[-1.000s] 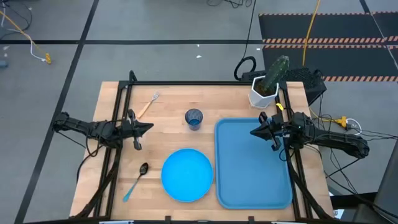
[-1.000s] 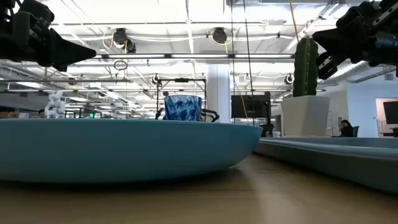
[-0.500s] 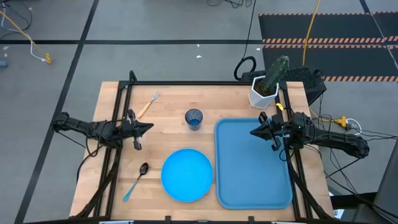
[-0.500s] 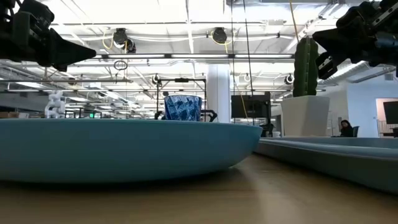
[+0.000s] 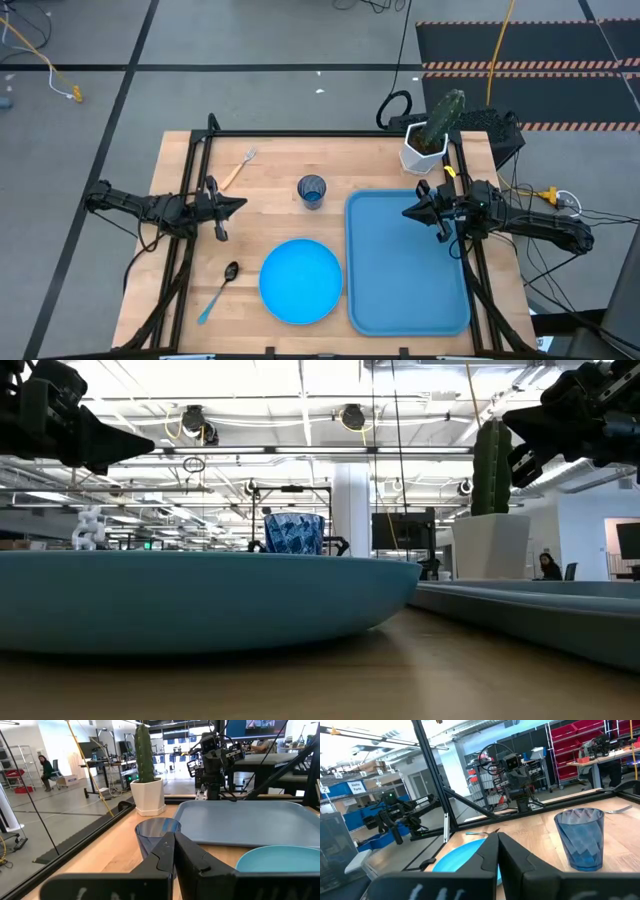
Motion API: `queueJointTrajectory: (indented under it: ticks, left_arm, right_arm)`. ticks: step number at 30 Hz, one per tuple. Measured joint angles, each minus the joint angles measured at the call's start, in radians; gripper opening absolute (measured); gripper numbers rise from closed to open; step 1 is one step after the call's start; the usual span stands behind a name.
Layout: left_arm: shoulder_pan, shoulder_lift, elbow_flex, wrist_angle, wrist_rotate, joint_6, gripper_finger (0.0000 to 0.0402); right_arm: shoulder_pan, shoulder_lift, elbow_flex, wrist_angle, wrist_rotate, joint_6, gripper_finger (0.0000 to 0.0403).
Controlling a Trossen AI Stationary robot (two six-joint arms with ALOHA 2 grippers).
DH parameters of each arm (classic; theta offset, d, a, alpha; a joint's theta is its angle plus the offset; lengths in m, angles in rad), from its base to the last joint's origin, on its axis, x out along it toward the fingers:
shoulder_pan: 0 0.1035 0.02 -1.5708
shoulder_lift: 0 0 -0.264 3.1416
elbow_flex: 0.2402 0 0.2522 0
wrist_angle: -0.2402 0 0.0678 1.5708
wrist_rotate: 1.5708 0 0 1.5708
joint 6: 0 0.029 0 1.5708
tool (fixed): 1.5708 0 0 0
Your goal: Pick and place plate/cup/fork/spoon on tray
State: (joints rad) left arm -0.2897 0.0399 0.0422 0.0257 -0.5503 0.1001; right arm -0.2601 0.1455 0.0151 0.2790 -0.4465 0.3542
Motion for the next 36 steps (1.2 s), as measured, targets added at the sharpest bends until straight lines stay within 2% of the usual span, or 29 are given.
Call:
queueJointTrajectory:
  ticks: [11,17,23,25,28,30,32,36]
  left_arm:
    - [0.000,0.000,0.000,0.000,0.000,0.000,0.0008]
    - [0.000,0.000,0.000,0.000,0.000,0.000,0.0008]
    - [0.004,0.000,0.000,0.002,-0.001,0.015,0.0008]
    - [0.007,0.000,0.000,0.002,0.000,0.031,0.0008]
    - [0.008,0.000,0.000,0.002,-0.001,0.024,0.0008]
    - [0.009,0.000,-0.002,0.031,0.000,-0.033,0.0008]
    - [0.009,0.001,-0.003,0.154,-0.007,-0.204,0.0008]
    - [0.025,0.008,-0.003,0.489,-0.156,-0.553,0.0008]
  right_arm:
    - [0.000,0.000,0.000,0.000,0.000,0.000,0.0000]
    - [0.000,0.000,0.000,0.000,0.000,-0.079,0.0000]
    - [0.000,0.000,0.000,0.002,0.020,-0.085,0.0000]
    - [0.000,0.000,0.000,0.060,0.097,-0.072,0.0000]
    - [0.000,-0.001,0.000,0.259,0.210,-0.021,0.0000]
    - [0.000,0.000,0.000,0.391,0.288,-0.001,0.0000]
    - [0.000,0.000,0.000,0.524,0.394,0.037,0.0000]
    - [0.000,0.000,0.000,0.715,0.674,0.270,0.0000]
